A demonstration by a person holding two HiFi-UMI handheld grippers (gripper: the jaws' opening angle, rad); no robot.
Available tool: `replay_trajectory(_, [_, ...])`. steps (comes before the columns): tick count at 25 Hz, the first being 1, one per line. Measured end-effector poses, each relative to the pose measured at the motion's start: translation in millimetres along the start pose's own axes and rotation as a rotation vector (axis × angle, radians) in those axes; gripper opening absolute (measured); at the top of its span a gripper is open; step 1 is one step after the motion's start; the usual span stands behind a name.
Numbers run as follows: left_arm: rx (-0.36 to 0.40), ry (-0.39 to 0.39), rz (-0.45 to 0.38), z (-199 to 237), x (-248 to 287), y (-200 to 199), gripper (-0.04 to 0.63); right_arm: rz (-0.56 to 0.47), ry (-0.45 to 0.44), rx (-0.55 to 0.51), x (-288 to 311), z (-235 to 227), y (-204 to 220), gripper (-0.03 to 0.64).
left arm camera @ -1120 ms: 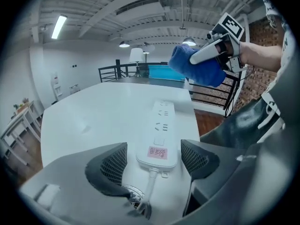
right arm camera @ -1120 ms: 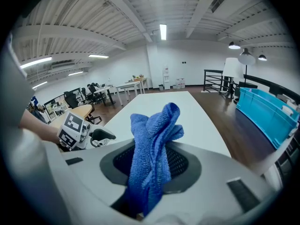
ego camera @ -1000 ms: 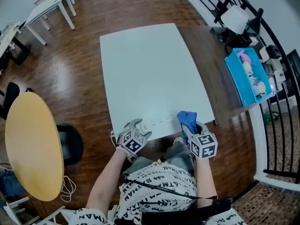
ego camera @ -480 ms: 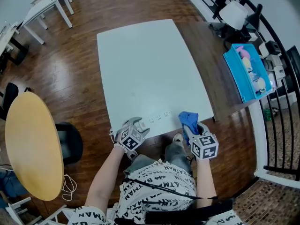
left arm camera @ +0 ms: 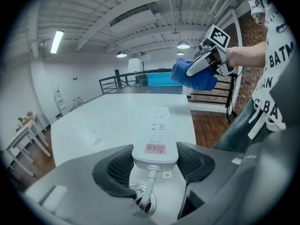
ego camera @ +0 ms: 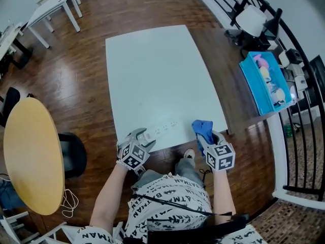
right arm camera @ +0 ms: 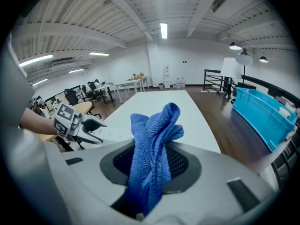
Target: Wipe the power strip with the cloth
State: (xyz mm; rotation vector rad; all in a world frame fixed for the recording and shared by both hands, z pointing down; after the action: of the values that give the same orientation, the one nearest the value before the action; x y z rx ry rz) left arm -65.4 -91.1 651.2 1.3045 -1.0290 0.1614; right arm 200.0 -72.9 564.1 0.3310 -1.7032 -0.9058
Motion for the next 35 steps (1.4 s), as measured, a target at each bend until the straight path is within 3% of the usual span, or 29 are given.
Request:
replay_trajectory(3, [-0.014,-0.07,-0.037,6,-28,-15,0.285,-0.017,-0.023,-0.062,5,-2,-20,0.137])
replay_trajectory(10, [-0.007,-0.227,-0.035,14,-74,-52,0.285,-0.071,-0.13,-0.255,16,16,-82,0.137])
replay_trajectory(17, [0.089,-0.301,-0.02,1,-94,-84,0.284,-0.044,-0.117,-0.525,26,51,-115,0.137])
replay_trajectory(23, [0.129,-0.317,-0.012,-4,-95,-92,0.284,-0.022,-0.12,-0.62,17,72,-110,0.137])
replay_trajectory(35, [0.213,-0.299,0.01,-11,-80,-107,0.284,0.018,-0.382,-0.735,-3,155,-99,0.137])
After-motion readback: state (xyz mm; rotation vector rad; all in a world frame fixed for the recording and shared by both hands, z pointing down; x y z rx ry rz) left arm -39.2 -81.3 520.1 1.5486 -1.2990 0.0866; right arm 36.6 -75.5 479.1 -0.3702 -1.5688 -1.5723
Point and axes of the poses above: the fingertips, and each gripper's own axes: x forward along the fingers, z to its left, y out of its underside, the point moved 5 cm from there along -x, backward along the fingers, and after that the axes turned 3 degrees about z, right-handed, at the moved point
